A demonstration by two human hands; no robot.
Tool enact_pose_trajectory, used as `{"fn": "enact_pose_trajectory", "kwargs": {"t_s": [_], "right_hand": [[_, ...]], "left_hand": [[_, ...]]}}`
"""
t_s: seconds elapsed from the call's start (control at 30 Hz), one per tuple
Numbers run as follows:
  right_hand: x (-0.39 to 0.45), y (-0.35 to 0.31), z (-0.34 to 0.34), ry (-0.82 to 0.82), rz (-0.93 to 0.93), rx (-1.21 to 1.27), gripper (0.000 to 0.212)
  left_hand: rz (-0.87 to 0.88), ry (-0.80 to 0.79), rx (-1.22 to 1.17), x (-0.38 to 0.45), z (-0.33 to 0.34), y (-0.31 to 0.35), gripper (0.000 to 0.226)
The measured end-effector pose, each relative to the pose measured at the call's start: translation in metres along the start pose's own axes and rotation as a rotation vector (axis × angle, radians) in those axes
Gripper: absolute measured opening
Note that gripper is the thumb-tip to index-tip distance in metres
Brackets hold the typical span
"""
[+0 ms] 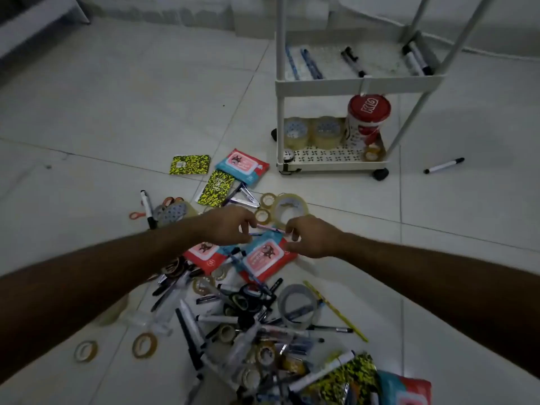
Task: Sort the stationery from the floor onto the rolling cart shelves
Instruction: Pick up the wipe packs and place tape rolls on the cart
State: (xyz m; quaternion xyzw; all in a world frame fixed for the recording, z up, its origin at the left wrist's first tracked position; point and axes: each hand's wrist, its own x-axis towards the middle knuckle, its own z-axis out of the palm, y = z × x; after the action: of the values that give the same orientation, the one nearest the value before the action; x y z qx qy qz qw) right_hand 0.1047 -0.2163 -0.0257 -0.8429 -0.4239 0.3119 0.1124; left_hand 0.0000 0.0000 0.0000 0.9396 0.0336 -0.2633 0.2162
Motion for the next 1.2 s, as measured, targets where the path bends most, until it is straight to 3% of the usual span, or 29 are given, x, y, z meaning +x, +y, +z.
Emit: {"fn": "enact_pose_trajectory", "kwargs": {"t_s": [0.2,0.4,0.53,0.7,0.87,1.03,1.2], "right_hand": [[0.023,0.004,0.054,-0.112,0.078,0.122,0.056],[0.034,-0.005,0.066,-0.043,0.165,0.204,0.059],[0.04,-0.008,0.071,0.002,0.225,0.32,0.055],[0.04,-0.012,0.074,0.059,0.245,0.422,0.051],[0.036,-0.017,0.069,0.137,0.222,0.51,0.044],[0.027,-0.016,0.057,0.191,0.161,0.509,0.039],[0.017,-0.012,0.047,0.251,0.135,0.48,0.036]], "left_hand": [[-0.079,-0.043,0.222,0.018,0.026,-0.012,0.054],[-0.201,-0.151,0.292,-0.002,0.018,-0.056,0.069],[-0.2,-0.139,0.425,-0.004,0.03,-0.065,0.079],[-0.172,-0.049,0.511,0.0,0.03,-0.067,0.071],[-0.146,-0.025,0.54,0.002,0.03,-0.07,0.041],[-0.168,-0.115,0.423,0.002,0.031,-0.069,0.06],[-0.151,-0.166,0.494,0.003,0.03,-0.073,0.061]]}}
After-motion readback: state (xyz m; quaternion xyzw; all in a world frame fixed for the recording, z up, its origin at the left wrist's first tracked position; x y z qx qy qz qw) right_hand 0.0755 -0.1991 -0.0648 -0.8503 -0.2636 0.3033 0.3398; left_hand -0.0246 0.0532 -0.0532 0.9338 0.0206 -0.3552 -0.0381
